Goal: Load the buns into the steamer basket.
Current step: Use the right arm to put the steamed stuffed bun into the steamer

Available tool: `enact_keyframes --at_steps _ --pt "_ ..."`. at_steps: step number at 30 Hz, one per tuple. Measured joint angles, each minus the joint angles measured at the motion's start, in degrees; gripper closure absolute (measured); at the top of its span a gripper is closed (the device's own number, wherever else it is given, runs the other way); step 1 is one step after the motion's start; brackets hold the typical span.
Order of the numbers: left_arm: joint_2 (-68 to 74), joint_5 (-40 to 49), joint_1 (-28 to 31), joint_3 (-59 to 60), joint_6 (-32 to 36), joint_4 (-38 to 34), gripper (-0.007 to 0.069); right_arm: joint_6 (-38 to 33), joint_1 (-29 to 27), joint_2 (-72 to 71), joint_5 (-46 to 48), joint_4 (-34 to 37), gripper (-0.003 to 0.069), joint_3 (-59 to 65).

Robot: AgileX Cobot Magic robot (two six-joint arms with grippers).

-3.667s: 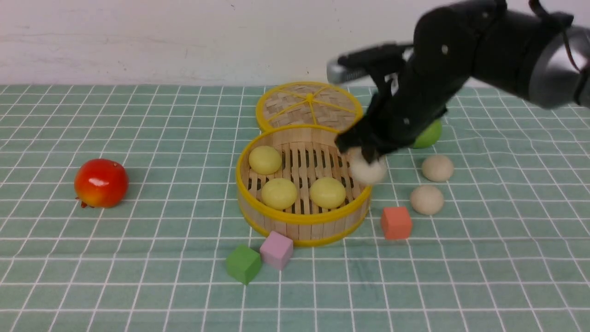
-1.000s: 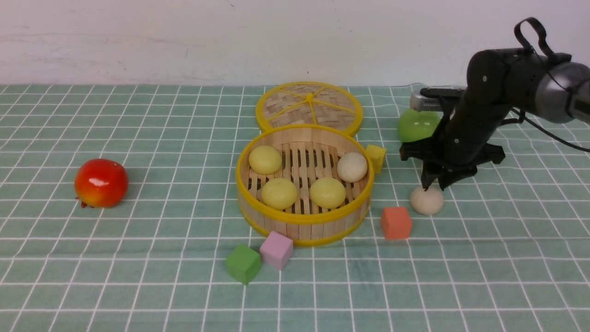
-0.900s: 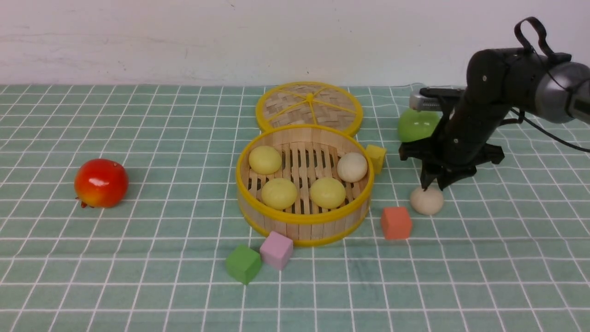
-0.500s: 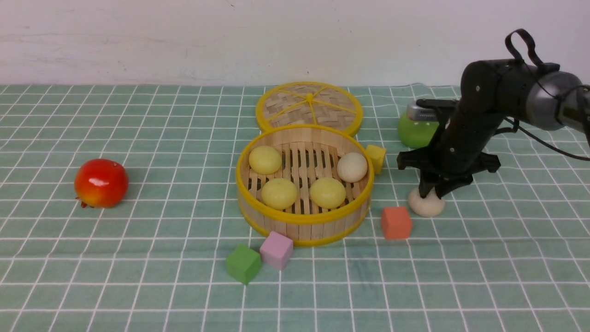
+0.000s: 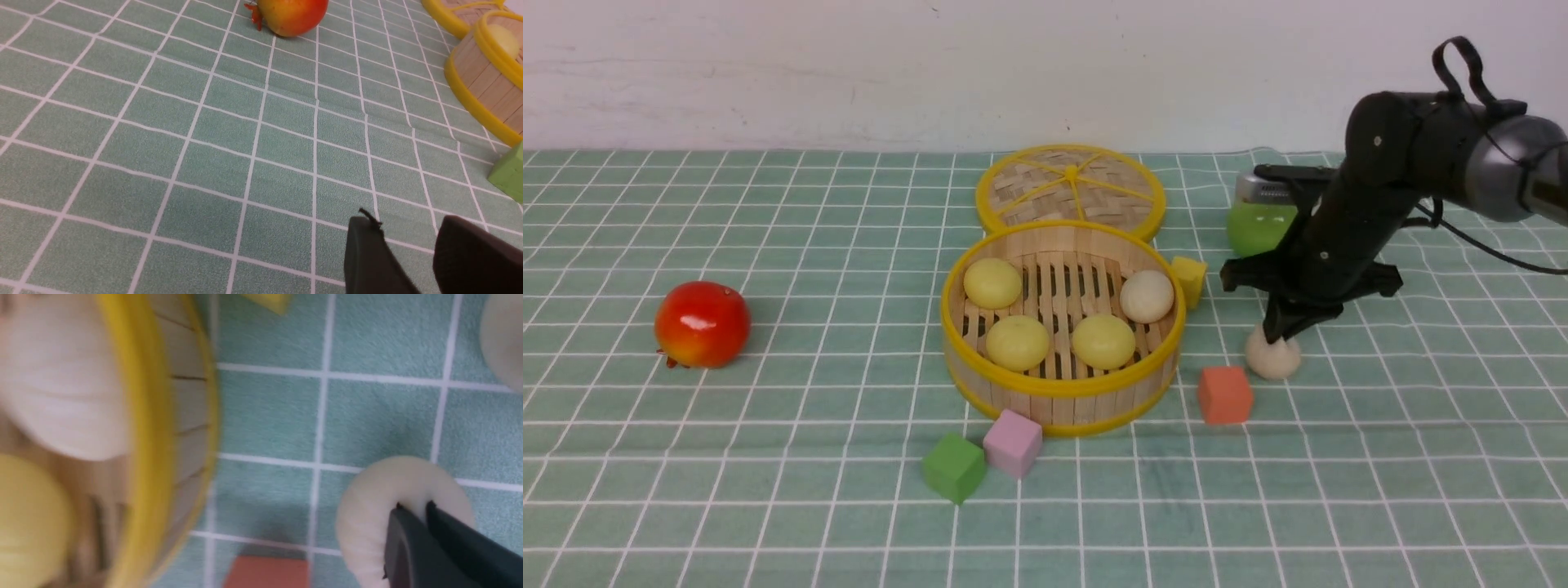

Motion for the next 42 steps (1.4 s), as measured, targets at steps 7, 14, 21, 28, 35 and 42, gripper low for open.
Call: enact_keyframes --at_steps 7,14,21,28,35,42 --pt "0.0 0.0 0.0 0.0 0.0 0.0 0.0386 -4.8 2.6 -3.0 -1.8 8.8 0.0657 -8.6" --pt "0.0 0.0 0.0 0.0 0.0 0.0 0.0386 -10.1 10.4 -0.6 -9.1 14.0 0.0657 -10.4" --pt "0.0 0.0 0.0 0.0 0.0 0.0 0.0386 -10.7 12.7 5.5 -14.0 14.5 0.0657 -10.5" --pt "0.0 0.0 0.0 0.0 0.0 0.0 0.0386 -10.7 12.5 7.7 -15.8 16.2 0.0656 -10.5" --pt "0.0 0.0 0.0 0.0 0.0 0.0 0.0386 -10.7 12.6 8.6 -15.5 16.2 0.0625 -10.5" --pt "0.0 0.0 0.0 0.0 0.0 0.0 0.0386 -10.7 12.5 7.8 -13.2 16.2 0.0443 -10.5"
